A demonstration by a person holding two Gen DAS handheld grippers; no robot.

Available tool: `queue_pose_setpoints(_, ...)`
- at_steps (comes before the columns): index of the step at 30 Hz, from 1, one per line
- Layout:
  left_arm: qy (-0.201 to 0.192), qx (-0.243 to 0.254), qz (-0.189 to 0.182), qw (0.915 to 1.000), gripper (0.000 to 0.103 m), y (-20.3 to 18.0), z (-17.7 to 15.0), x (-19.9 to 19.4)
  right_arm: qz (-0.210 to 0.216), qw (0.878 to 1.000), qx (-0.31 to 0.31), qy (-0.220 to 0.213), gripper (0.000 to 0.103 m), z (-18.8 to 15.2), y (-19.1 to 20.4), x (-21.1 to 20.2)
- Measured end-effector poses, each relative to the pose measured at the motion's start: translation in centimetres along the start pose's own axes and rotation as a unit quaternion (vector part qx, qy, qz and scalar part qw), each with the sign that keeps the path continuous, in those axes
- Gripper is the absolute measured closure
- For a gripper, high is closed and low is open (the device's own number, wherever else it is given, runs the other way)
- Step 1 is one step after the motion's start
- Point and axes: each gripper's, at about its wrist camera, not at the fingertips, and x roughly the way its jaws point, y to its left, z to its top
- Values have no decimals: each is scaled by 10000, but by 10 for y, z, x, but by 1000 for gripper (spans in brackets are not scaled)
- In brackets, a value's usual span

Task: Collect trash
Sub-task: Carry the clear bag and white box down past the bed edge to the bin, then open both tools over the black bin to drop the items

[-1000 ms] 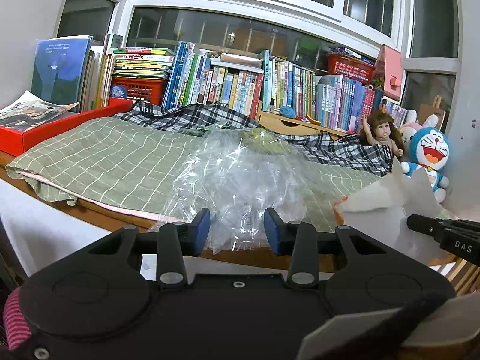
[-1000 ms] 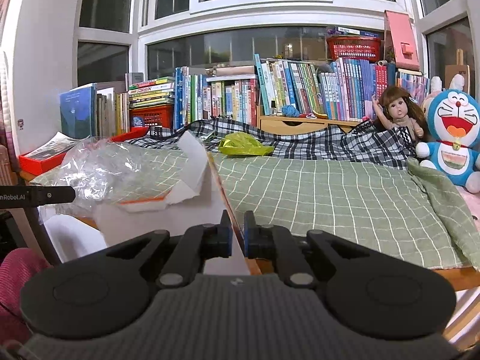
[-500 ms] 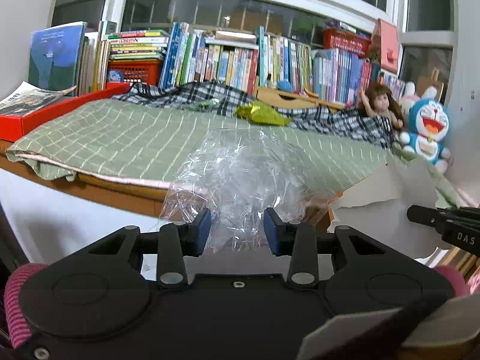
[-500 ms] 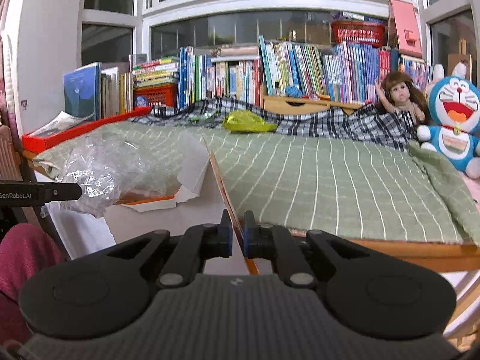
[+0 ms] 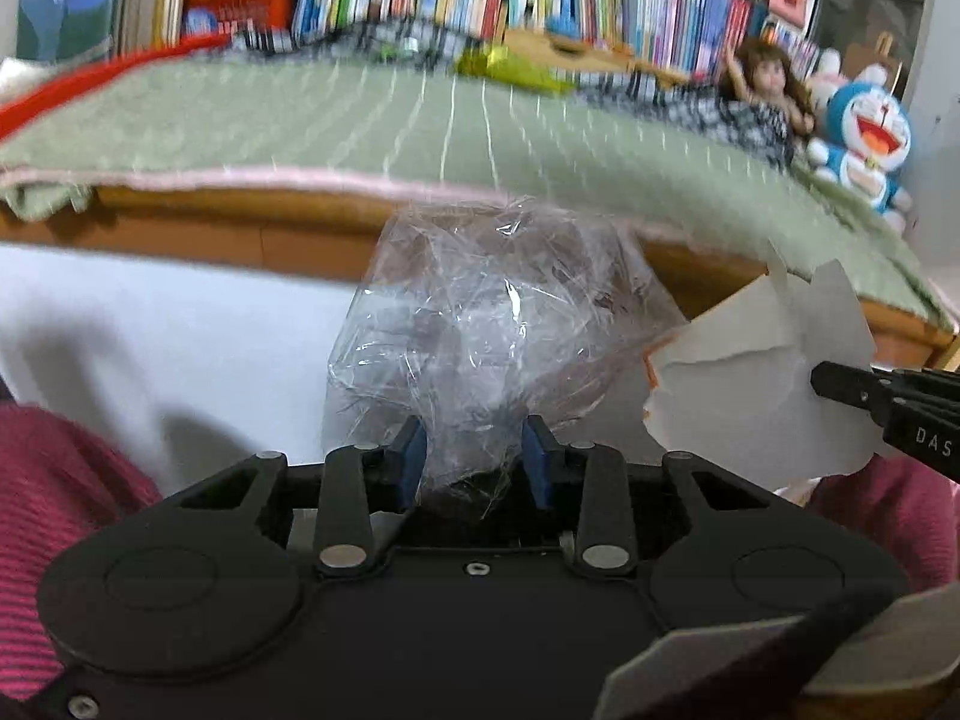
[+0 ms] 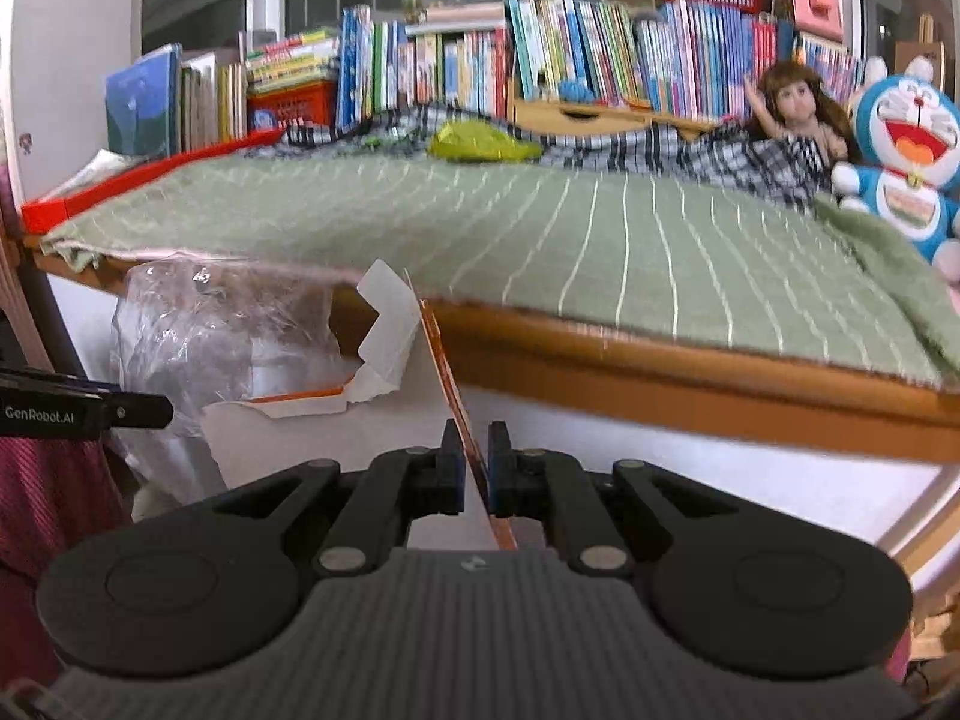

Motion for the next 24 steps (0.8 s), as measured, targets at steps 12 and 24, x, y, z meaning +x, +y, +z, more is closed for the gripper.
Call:
queue_pose_setpoints(12,1160,75,41,9932,72,-15,-36,70,6,9943,369,998,92,-35,-3,49)
queue_pose_setpoints(24,2289,-82,-131,9733,79,-20,-57,143,122,9788,514,1978,92,-60,3,102)
